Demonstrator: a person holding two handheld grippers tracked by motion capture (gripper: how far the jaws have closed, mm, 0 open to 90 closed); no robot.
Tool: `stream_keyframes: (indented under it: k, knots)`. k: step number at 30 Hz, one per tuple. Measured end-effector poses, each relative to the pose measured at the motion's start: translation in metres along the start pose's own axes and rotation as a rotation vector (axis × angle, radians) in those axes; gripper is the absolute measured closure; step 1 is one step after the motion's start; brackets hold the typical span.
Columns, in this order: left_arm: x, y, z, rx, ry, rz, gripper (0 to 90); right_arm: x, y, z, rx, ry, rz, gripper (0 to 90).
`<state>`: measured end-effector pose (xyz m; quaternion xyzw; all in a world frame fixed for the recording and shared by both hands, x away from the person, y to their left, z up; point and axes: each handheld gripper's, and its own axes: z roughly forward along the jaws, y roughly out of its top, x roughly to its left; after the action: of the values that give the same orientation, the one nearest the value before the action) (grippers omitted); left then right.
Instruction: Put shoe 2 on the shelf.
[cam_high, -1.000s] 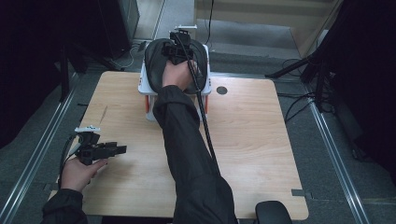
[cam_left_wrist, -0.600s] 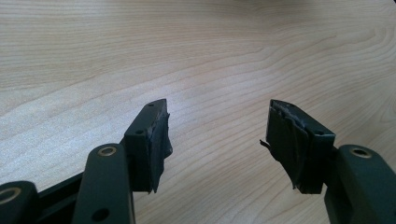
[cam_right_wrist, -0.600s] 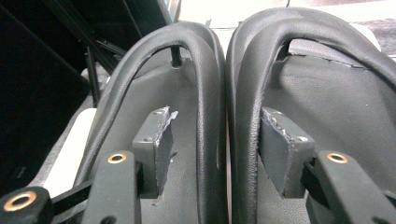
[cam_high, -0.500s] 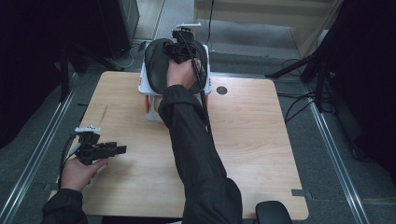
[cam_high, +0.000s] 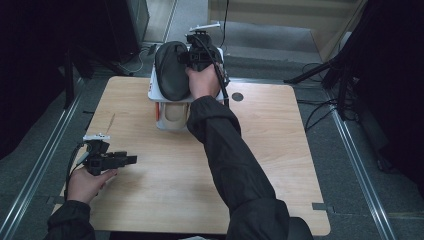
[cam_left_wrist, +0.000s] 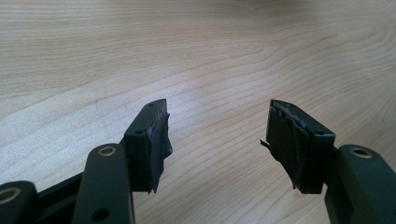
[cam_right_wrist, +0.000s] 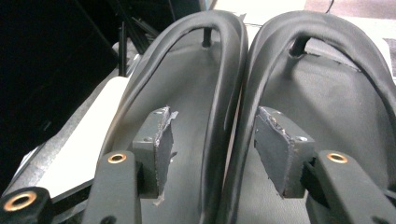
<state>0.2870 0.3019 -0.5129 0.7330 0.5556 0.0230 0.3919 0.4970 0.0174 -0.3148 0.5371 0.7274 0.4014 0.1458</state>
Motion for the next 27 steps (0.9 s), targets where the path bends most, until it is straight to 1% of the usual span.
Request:
stream_keyframes:
  k: [4, 6, 8, 10, 11, 13, 14, 16, 19, 20, 24, 27]
  knots:
    - [-0.001, 0.002, 0.002, 0.003, -0.005, 0.008, 39.4, -0.003, -0.007, -0.007, 0.007, 0.028, -0.037, 46.9]
    - [-0.002, 0.003, 0.004, 0.003, -0.003, 0.014, 39.3, -0.004, -0.010, -0.011, 0.013, 0.037, -0.068, 46.7]
    - [-0.003, 0.004, 0.005, 0.008, -0.008, 0.015, 39.3, -0.004, -0.014, -0.015, 0.017, 0.049, -0.079, 46.8]
    - [-0.004, 0.006, 0.007, 0.006, -0.013, 0.013, 39.2, -0.006, -0.018, -0.019, 0.016, 0.072, -0.094, 46.9]
    - [-0.004, 0.007, 0.008, 0.008, -0.012, 0.024, 39.0, -0.007, -0.019, -0.020, 0.017, 0.080, -0.098, 47.1]
    - [-0.006, 0.009, 0.011, 0.014, -0.013, 0.028, 38.9, -0.008, -0.024, -0.023, 0.023, 0.107, -0.114, 47.4]
    - [-0.007, 0.009, 0.012, 0.020, -0.017, 0.028, 38.9, -0.009, -0.026, -0.025, 0.024, 0.113, -0.128, 47.3]
    - [-0.009, 0.011, 0.012, 0.016, -0.042, 0.032, 38.8, -0.009, -0.030, -0.028, 0.019, 0.120, -0.148, 47.2]
    - [-0.012, 0.011, 0.013, 0.015, -0.041, 0.049, 38.9, -0.010, -0.038, -0.034, 0.010, 0.155, -0.160, 47.1]
    - [-0.013, 0.012, 0.013, 0.019, -0.044, 0.046, 38.9, -0.010, -0.040, -0.035, 0.011, 0.164, -0.160, 47.0]
    - [-0.013, 0.012, 0.015, 0.018, -0.038, 0.046, 38.9, -0.008, -0.052, -0.041, 0.011, 0.195, -0.199, 46.9]
    - [-0.013, 0.012, 0.016, 0.025, -0.035, 0.055, 38.9, -0.007, -0.058, -0.047, 0.002, 0.202, -0.217, 47.0]
